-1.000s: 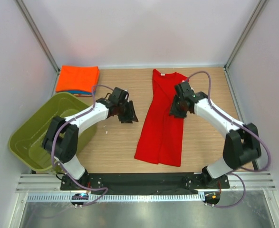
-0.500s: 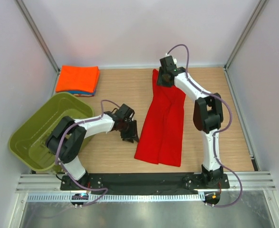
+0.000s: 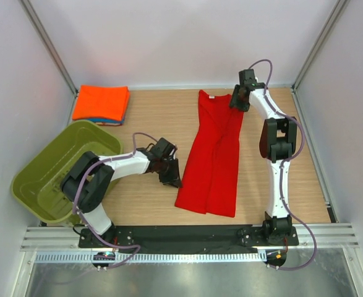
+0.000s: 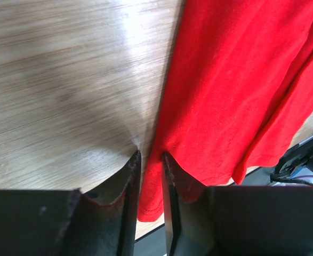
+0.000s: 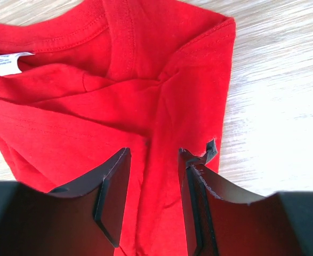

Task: Fold and stack the t-shirts
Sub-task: Fold the tshirt

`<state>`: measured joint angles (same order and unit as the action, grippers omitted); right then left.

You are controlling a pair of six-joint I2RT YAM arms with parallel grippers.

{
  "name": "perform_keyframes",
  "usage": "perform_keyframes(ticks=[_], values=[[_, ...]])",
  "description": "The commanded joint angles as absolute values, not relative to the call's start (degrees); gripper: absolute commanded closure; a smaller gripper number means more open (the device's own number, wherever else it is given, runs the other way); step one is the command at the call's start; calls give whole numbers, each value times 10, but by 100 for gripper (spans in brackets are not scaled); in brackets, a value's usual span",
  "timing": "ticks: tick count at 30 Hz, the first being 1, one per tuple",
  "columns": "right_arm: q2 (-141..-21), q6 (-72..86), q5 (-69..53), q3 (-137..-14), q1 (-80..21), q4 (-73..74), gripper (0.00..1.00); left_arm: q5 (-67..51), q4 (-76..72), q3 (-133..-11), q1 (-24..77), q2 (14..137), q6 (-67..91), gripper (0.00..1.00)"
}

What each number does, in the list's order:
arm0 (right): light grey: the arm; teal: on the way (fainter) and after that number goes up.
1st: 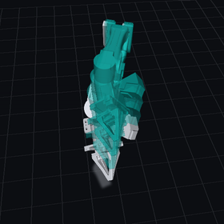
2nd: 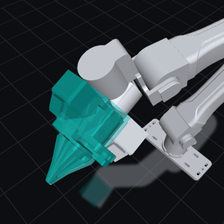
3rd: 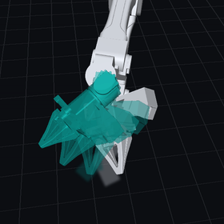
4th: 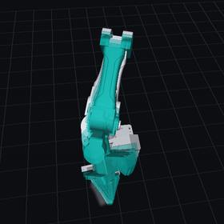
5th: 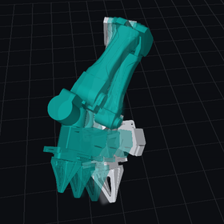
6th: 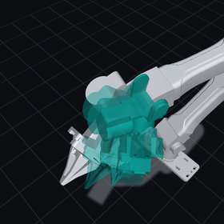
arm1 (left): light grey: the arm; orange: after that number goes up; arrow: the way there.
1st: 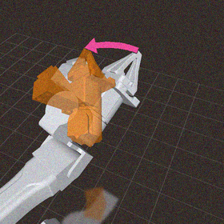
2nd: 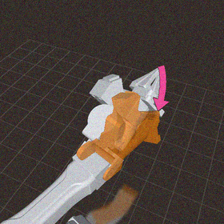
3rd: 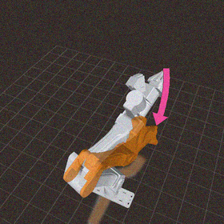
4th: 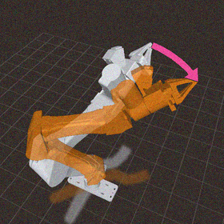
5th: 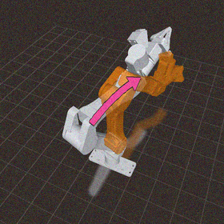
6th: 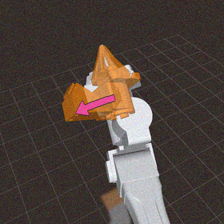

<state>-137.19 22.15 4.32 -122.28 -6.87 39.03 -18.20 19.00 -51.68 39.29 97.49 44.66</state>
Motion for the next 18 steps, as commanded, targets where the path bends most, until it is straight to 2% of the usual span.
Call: perform_keyframes(ticks=[1,13,18], values=[[-1375,201,10,-1235,-82,384,52,-175,185,-500,402,991,441,77],[-1411,215,7,-1251,-80,368,53,-171,173,-473,413,983,456,93],[-1414,221,7,-1251,-81,365,59,-170,171,-469,416,982,460,98]])
